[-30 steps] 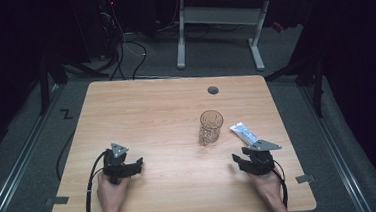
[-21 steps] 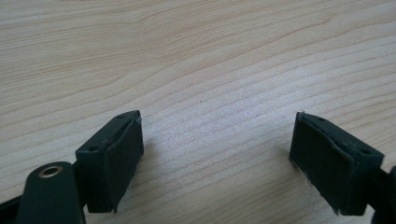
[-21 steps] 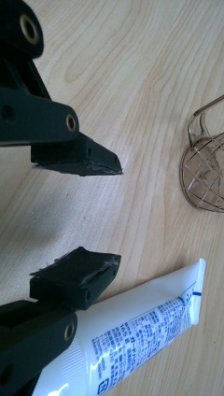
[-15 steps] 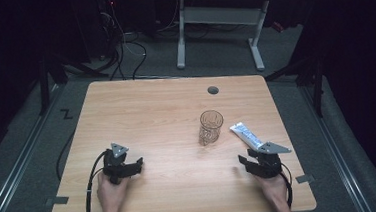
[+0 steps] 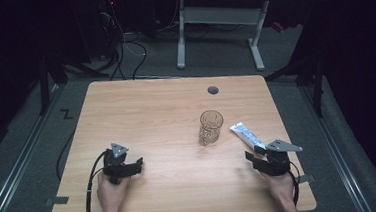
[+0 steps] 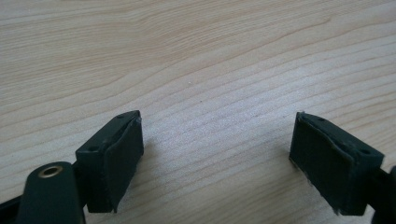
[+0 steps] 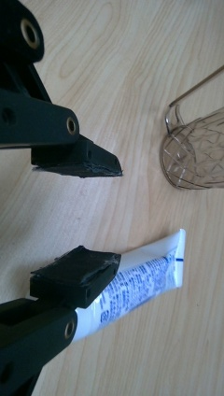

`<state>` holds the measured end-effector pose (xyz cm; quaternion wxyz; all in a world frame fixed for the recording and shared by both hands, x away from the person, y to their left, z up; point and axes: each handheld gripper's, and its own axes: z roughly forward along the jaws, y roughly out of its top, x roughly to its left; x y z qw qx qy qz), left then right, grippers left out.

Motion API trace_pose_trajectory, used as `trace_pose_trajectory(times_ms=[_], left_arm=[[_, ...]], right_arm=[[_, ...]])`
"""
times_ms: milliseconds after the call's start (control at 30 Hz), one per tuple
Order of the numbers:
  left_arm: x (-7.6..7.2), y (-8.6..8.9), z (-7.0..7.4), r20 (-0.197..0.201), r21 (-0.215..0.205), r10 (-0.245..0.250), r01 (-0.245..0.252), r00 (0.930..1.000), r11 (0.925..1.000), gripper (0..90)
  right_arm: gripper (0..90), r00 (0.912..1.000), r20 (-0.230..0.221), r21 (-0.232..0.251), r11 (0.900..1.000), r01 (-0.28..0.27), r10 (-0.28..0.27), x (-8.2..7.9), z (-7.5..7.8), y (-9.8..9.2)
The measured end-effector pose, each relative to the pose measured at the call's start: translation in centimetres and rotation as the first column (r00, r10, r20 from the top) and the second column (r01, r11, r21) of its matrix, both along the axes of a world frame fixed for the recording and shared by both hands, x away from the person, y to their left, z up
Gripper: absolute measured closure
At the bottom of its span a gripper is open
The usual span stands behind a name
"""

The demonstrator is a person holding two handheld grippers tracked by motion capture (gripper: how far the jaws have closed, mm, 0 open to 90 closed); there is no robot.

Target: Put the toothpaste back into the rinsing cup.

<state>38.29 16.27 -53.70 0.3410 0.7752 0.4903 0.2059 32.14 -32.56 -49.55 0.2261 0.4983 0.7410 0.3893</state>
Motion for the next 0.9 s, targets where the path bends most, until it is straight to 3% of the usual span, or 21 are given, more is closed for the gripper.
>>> trace_pose_trajectory(times_ms=[467,533,900], left_arm=[[0.0,0.0,0.0,0.0,-0.001,0.002,-0.002,1.0,1.0,17.6],[0.0,0.0,0.0,0.0,-0.001,0.006,-0.006,1.0,1.0,17.7],[0.1,0.0,0.0,0.0,-0.002,0.012,-0.012,0.9999,0.9999,17.8]], right_arm=[[51.5,0.9996,0.014,0.0,1.0,0.026,-0.026,2.0,1.4,-1.4],[51.5,0.9994,0.003,0.015,0.999,0.033,-0.033,2.5,1.6,-1.7],[49.8,0.9995,-0.009,-0.01,0.999,0.031,-0.031,6.0,2.3,-2.8]])
